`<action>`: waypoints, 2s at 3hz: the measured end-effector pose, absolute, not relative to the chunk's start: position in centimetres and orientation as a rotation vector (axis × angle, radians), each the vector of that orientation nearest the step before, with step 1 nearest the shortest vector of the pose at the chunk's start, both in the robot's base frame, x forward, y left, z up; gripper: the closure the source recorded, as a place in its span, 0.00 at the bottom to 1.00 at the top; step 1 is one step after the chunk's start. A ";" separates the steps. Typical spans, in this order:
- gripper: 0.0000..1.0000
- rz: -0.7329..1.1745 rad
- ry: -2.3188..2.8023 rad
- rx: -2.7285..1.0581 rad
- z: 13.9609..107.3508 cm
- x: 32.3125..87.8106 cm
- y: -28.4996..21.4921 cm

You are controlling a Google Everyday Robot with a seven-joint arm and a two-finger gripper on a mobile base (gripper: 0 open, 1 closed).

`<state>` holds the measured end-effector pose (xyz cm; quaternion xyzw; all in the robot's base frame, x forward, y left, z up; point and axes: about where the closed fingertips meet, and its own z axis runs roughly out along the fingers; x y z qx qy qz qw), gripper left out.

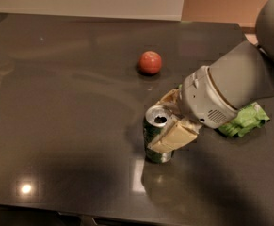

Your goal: Knock green can over

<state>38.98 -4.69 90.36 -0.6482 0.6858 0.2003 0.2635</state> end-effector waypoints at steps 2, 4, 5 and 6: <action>1.00 0.351 2.068 -1.966 90.5 41.3 -6.4; 1.00 0.016 2.125 -2.207 88.7 42.8 -6.4; 0.81 -0.103 2.114 -2.310 87.9 43.3 -5.6; 0.58 -0.175 2.088 -2.395 87.0 43.6 -4.7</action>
Offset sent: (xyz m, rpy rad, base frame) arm 0.0438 -0.0397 -0.0091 -0.6387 0.0783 0.0620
